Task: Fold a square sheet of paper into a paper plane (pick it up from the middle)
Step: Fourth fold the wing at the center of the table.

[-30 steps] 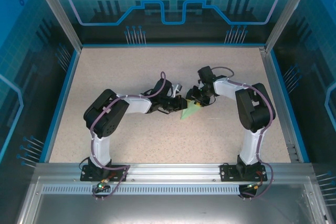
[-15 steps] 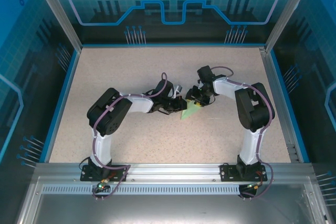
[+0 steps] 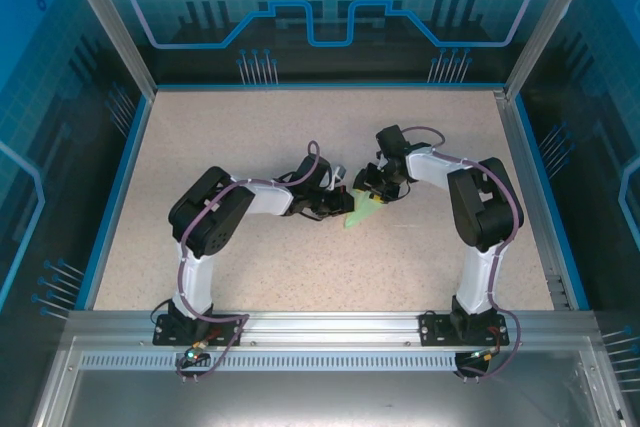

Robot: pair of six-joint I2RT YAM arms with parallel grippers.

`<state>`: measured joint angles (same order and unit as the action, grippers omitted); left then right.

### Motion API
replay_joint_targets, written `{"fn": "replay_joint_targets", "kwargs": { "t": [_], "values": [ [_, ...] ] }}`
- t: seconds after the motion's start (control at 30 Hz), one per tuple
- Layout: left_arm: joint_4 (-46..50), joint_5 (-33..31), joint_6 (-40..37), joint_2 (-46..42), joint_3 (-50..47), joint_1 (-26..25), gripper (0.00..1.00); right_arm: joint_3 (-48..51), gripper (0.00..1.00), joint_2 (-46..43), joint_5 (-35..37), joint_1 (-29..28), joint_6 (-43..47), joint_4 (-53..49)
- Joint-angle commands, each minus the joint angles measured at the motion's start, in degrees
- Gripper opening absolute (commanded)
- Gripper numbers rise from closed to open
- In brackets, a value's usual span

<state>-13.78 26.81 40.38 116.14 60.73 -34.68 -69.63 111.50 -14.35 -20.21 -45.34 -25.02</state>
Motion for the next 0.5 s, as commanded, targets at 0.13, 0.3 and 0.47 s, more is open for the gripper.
{"fn": "replay_joint_targets", "kwargs": {
  "t": [0.13,0.3,0.47],
  "values": [
    [3.19,-0.27,-1.53,1.20,1.29,-0.34,0.07,4.21,0.51,2.08,-0.11,-0.01,1.12,0.14],
    [3.76,-0.25,-1.71,1.64,1.76,-0.33,0.07,5.30,0.48,2.01,0.73,0.42,1.05,0.38],
    [3.94,-0.19,-1.68,1.59,1.85,-0.39,0.07,5.64,0.44,2.27,1.14,0.54,1.13,0.21]
  ]
}}
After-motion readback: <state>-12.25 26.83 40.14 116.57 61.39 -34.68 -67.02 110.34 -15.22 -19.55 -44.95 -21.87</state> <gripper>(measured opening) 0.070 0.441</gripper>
